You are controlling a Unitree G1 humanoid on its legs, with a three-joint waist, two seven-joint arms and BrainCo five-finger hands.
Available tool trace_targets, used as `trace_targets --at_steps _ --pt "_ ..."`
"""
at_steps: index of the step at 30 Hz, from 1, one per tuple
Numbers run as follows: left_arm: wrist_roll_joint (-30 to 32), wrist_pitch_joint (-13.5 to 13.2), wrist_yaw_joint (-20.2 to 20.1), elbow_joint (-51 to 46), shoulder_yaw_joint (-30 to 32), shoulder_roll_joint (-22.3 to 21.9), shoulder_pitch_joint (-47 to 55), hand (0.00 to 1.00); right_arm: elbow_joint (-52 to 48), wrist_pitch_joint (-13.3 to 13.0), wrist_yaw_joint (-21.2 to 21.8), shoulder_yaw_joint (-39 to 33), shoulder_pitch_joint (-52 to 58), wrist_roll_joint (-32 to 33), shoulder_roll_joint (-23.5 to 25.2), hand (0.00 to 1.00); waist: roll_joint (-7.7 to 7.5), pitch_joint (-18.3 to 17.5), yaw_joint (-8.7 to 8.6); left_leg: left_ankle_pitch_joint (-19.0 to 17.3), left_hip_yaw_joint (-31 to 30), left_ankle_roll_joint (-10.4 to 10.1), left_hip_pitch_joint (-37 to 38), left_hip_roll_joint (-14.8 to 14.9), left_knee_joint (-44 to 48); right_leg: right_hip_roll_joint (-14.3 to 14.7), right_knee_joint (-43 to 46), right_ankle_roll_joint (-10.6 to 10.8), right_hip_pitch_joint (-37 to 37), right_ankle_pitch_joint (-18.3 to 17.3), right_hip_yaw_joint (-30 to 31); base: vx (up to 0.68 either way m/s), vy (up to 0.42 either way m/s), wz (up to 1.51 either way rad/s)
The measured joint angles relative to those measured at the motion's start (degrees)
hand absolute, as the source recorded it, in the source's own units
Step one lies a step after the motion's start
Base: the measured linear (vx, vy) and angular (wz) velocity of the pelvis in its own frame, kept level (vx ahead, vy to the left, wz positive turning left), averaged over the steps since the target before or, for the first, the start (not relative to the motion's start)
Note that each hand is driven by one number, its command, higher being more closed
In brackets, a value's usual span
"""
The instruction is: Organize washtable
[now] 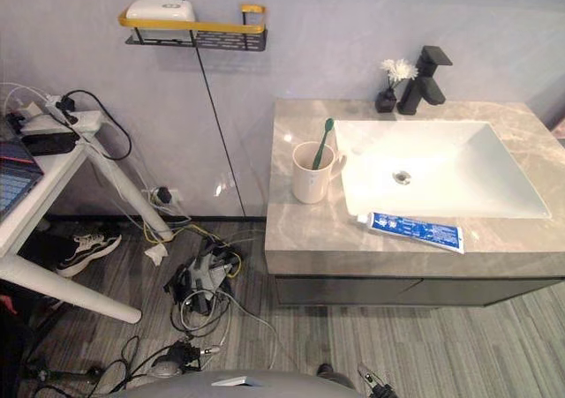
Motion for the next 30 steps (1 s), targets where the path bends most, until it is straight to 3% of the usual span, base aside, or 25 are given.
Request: trace_targets --at_steps 2,4,8,11,14,16,20,24,27,29,30 --pt "0.0 0.0 -0.3 -0.1 1.2 -0.1 0.0 0.00 0.0 -0.1 0.2 0.4 0.0 0.0 -0.1 0.00 0.18 0.3 0.17 -0.9 -0.2 -0.5 -0.2 0.9 0.8 0.8 0.3 -0.3 0.1 0.0 -0.3 -0.08 -0.058 0.08" --pt "-0.1 -0.2 -0.4 -1.2 2.4 -0.7 -0.2 0.00 0.0 -0.5 0.6 2.3 -0.5 -0.1 -1.0 0.00 0.90 2.3 0.25 -5.8 -0.6 -1.0 -4.0 3.2 10.5 2.2 2.1 -1.6 0.6 -1.0 -1.4 -0.11 -0.073 0.15" --pt "-0.9 -0.9 -0.4 -3.7 3.2 -2.5 0.2 0.00 0.0 -1.0 0.7 4.1 -0.5 -0.1 -1.6 0.00 1.47 4.3 0.82 -5.3 -0.4 -2.6 -7.5 4.7 19.0 3.2 3.8 -1.9 1.1 -2.8 -2.3 -0.12 -0.055 0.10" --pt "-0.9 -0.9 -0.4 -3.7 4.3 -4.0 0.5 0.00 -0.1 -1.2 0.7 4.0 -0.6 -0.1 -2.5 0.00 2.79 4.5 1.19 -6.1 -0.4 -1.7 -6.2 3.6 14.2 2.8 3.7 -1.2 -0.1 -2.4 -0.7 -0.04 0.047 0.03" --pt "-1.0 -0.9 -0.4 -3.8 6.7 -5.2 0.7 0.00 -0.2 -1.1 0.8 4.4 -0.7 -0.1 -3.4 0.00 4.22 4.3 3.12 -6.0 0.4 -1.2 -3.7 1.9 7.7 2.7 2.5 -0.9 -1.0 -0.8 3.3 0.00 0.068 -0.26" --pt "-1.1 -1.0 -0.4 -3.9 8.9 -5.7 1.4 0.00 -0.2 -1.0 1.0 5.1 -0.7 -0.5 -3.6 0.00 3.82 4.0 3.56 -5.4 0.6 0.1 -2.5 0.8 5.1 2.4 1.2 -0.6 -0.9 0.1 5.4 0.07 0.052 -0.33" --pt "-0.9 -0.9 -0.7 -3.0 8.8 -5.6 1.7 0.00 -0.3 -1.1 1.1 7.0 -0.5 -1.3 -3.3 0.00 2.53 2.2 2.99 -3.9 2.2 0.0 0.8 0.6 0.4 2.6 0.0 -0.9 -0.5 0.4 6.8 0.12 0.009 -0.23" --pt "-0.9 -0.9 -0.9 -2.7 6.7 -5.2 1.3 0.00 -0.2 -0.9 1.2 8.5 -0.3 -1.4 -3.5 0.00 2.29 1.7 2.53 -3.7 1.6 0.3 1.6 0.6 0.2 2.9 0.0 -1.4 -0.6 0.2 7.0 0.19 -0.006 -0.07" --pt "-0.9 -0.9 -1.1 -2.7 3.6 -4.6 0.2 0.00 -0.1 -0.8 1.3 8.5 -0.6 -1.4 -3.4 0.00 1.85 2.7 2.70 -3.7 1.4 0.4 1.9 0.6 1.9 3.0 9.6 -1.2 -4.4 -3.5 7.8 0.09 0.017 -0.28" --pt "-0.9 -1.1 -1.2 -2.9 1.5 -3.9 -0.9 0.00 -0.7 -1.0 1.6 8.5 -0.8 -1.3 -3.2 0.00 1.78 4.3 2.77 -4.0 1.9 0.8 3.0 0.7 2.5 2.9 22.7 2.0 -9.8 -6.1 7.9 -0.02 0.060 -0.17" --pt "-1.0 -1.2 -1.4 -3.3 0.2 -3.6 -1.4 0.00 -1.7 -1.0 1.7 8.5 -0.8 -1.3 -2.7 0.00 0.96 5.6 2.18 -4.3 1.9 1.3 3.9 0.4 2.9 2.1 32.7 3.1 -13.5 -6.7 8.0 -0.08 0.061 0.13"
